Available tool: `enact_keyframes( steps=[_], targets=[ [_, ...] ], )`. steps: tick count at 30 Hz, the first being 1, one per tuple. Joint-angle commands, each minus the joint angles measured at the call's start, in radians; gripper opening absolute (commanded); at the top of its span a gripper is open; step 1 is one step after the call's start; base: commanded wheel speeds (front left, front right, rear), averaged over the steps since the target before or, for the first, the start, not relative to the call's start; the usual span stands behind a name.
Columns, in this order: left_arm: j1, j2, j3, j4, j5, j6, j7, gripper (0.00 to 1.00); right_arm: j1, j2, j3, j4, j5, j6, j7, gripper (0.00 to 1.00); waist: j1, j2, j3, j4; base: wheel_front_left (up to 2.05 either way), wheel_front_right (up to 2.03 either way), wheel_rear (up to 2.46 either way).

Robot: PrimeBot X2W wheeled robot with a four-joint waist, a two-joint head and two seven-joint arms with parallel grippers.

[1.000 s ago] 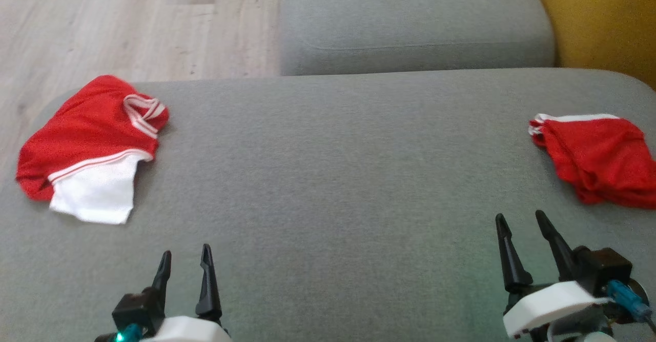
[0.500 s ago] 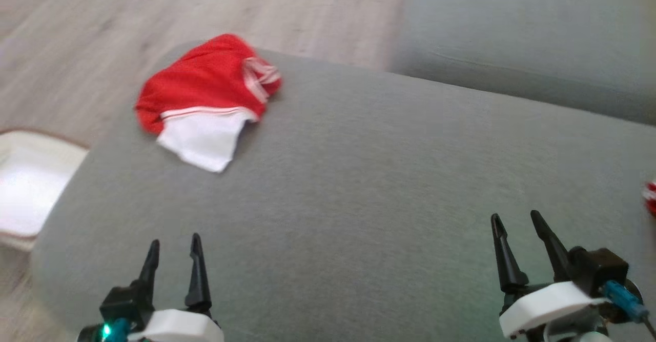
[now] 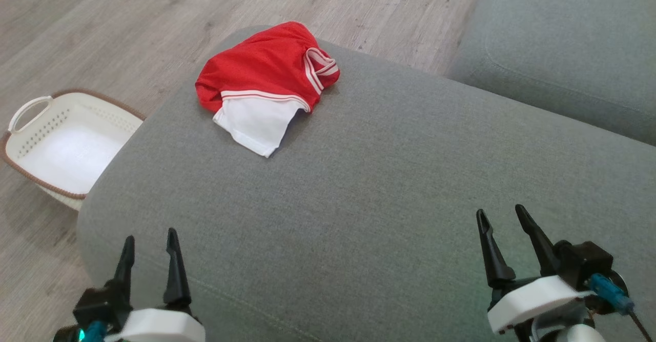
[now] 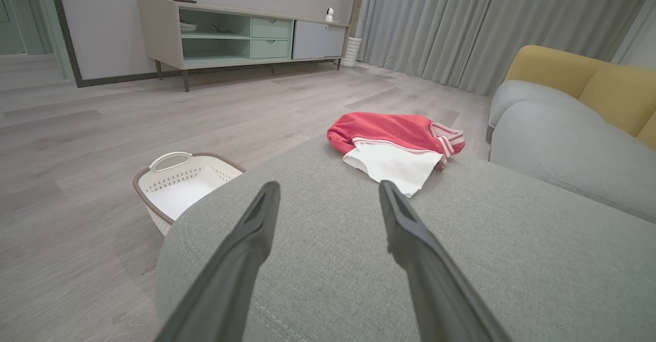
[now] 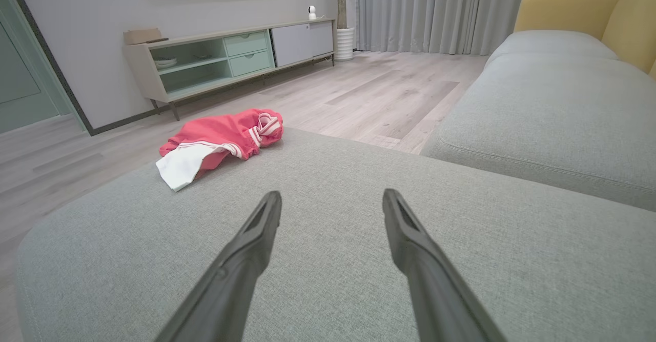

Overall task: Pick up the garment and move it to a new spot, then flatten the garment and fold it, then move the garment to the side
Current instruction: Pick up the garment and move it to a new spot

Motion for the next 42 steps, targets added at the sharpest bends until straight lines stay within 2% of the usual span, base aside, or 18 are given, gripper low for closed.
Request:
enact_keyframes(
  steps=[1, 5, 10, 13, 17, 22, 26, 27, 33, 38, 42],
  targets=[
    [-0.044, 0.035, 0.048, -0.037, -0.009, 0.002, 0.000, 1.00, -0.045, -0.007, 0.026, -0.035, -0.001, 0.007, -0.015, 1.00, 0.0000, 0.0000, -0.001, -0.005, 0.00, 0.00, 0.00],
    [-0.070, 0.087, 0.101, -0.070, -0.018, 0.007, 0.010, 1.00, -0.050, -0.007, 0.021, -0.060, -0.017, 0.007, 0.000, 1.00, 0.0000, 0.0000, 0.021, -0.039, 0.00, 0.00, 0.00],
    [-0.213, 0.220, 0.195, -0.133, 0.011, -0.001, 0.042, 1.00, -0.089, -0.007, 0.012, -0.128, -0.079, 0.007, 0.039, 1.00, 0.0000, 0.0000, 0.103, -0.093, 0.00, 0.00, 0.00],
    [-0.356, 0.289, 0.226, -0.141, 0.019, -0.040, 0.093, 1.00, -0.128, -0.007, 0.013, -0.178, -0.125, 0.007, 0.074, 1.00, 0.0000, 0.0000, 0.163, -0.128, 0.00, 0.00, 0.00],
    [-0.579, 0.316, 0.207, -0.062, -0.002, -0.146, 0.184, 1.00, -0.182, -0.007, 0.022, -0.230, -0.179, 0.007, 0.121, 1.00, 0.0000, 0.0000, 0.238, -0.173, 0.00, 0.00, 0.00],
    [-0.804, 0.290, 0.132, 0.153, -0.017, -0.274, 0.304, 1.00, -0.257, -0.007, 0.062, -0.287, -0.220, 0.007, 0.169, 1.00, 0.0000, 0.0000, 0.333, -0.230, 0.00, 0.00, 0.00],
    [-0.908, 0.246, 0.057, 0.302, -0.020, -0.370, 0.387, 1.00, -0.313, -0.016, 0.080, -0.330, -0.243, 0.007, 0.199, 1.00, 0.0000, 0.0000, 0.406, -0.261, 0.00, 0.00, 0.00],
    [-0.908, 0.246, 0.057, 0.302, -0.020, -0.370, 0.387, 1.00, -0.313, -0.016, 0.080, -0.330, -0.243, 0.007, 0.199, 1.00, 0.0000, 0.0000, 0.406, -0.261, 0.00, 0.00, 0.00],
    [-0.972, 0.171, -0.029, 0.477, -0.041, -0.481, 0.480, 1.00, -0.352, -0.038, 0.074, -0.388, -0.251, 0.007, 0.231, 1.00, 0.0000, 0.0000, 0.500, -0.280, 0.00, 0.00, 0.00],
    [-0.999, 0.133, -0.080, 0.589, -0.056, -0.527, 0.558, 1.00, -0.358, -0.058, 0.052, -0.419, -0.253, 0.007, 0.247, 1.00, 0.0000, 0.0000, 0.559, -0.285, 0.00, 0.00, 0.00],
    [-1.019, 0.131, -0.101, 0.665, -0.046, -0.532, 0.589, 1.00, -0.363, -0.066, 0.049, -0.441, -0.255, 0.007, 0.254, 1.00, 0.0000, 0.0000, 0.592, -0.292, 0.00, 0.00, 0.00]
  ],
)
